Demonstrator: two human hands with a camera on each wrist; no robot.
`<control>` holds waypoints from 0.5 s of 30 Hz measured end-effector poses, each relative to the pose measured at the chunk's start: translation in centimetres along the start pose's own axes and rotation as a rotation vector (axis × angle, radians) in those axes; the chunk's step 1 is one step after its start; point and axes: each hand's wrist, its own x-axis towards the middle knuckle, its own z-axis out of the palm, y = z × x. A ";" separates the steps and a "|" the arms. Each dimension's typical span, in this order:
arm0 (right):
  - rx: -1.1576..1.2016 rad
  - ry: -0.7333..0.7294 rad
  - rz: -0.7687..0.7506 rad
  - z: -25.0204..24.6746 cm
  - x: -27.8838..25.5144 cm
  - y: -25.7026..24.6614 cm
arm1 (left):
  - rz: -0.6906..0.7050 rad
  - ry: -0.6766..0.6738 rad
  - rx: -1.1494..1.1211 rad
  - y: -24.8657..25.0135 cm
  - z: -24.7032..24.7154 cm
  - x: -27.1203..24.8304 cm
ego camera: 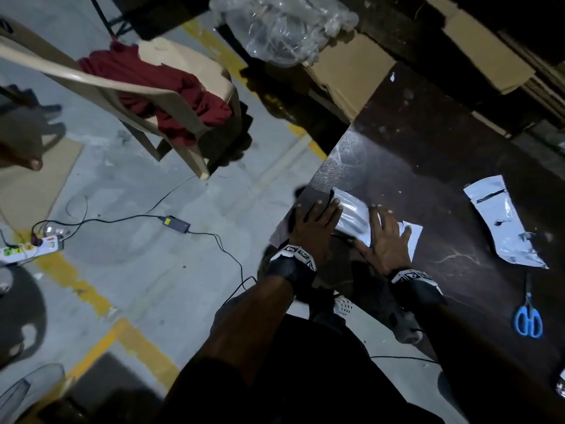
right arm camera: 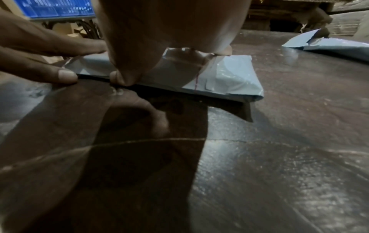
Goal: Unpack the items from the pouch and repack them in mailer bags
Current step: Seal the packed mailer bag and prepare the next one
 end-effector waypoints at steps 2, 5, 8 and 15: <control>-0.041 -0.012 0.002 0.5 -0.1 0.0 | -0.015 -0.040 -0.024 0.1 0.0 -0.4; -0.050 -0.032 0.005 0.6 -0.1 -0.4 | -0.039 -0.050 -0.011 0.0 -0.2 -0.7; -0.043 -0.035 -0.010 0.6 -0.1 -0.6 | -0.033 -0.055 0.025 -0.2 0.1 -0.7; -0.012 -0.053 -0.048 -0.5 -0.3 -0.8 | -0.053 -0.045 0.114 -0.5 0.1 1.0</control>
